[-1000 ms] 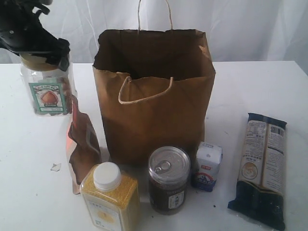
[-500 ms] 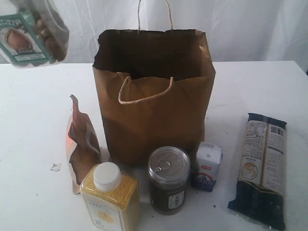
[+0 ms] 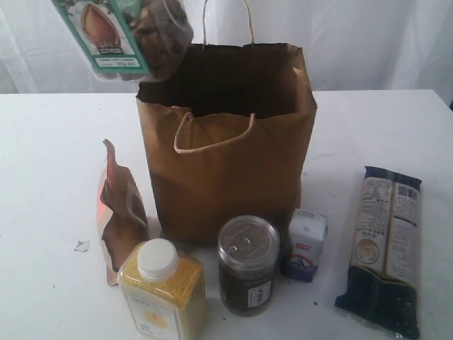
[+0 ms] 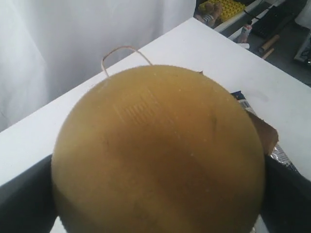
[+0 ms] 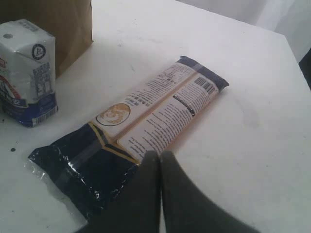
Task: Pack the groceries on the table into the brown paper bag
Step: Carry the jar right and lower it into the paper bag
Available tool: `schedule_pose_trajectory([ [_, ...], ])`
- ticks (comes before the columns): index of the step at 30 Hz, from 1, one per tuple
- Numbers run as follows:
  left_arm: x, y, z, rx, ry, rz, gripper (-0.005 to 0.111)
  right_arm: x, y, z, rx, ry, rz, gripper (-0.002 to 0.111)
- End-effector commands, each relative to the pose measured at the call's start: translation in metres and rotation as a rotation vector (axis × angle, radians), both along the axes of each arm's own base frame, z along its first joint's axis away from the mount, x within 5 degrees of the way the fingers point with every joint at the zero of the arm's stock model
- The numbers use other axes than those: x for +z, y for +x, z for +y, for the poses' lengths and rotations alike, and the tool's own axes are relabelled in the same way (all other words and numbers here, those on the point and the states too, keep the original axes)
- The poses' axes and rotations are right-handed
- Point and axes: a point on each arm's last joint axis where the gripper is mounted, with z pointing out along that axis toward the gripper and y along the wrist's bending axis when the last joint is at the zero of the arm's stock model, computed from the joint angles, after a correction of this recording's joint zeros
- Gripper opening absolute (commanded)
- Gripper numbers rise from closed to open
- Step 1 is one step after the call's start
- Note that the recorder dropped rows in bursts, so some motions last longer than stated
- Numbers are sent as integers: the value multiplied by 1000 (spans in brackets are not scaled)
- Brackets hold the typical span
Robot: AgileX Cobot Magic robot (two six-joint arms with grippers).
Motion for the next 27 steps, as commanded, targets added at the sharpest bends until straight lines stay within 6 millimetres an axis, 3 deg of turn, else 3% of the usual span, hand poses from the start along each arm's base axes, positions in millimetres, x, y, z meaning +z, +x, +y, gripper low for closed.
schedule_pose_trajectory([
  [1,6,6,-21,-49,-76,-87,0,-1,0,0,3,-4,-6,0],
  [12,-20,29,-66,-132,-45,-68,0,-1,0,0,3,-4,-6,0],
  [27,-57,52,-84,-153,60,60,0,-1,0,0,3,-4,-6,0],
])
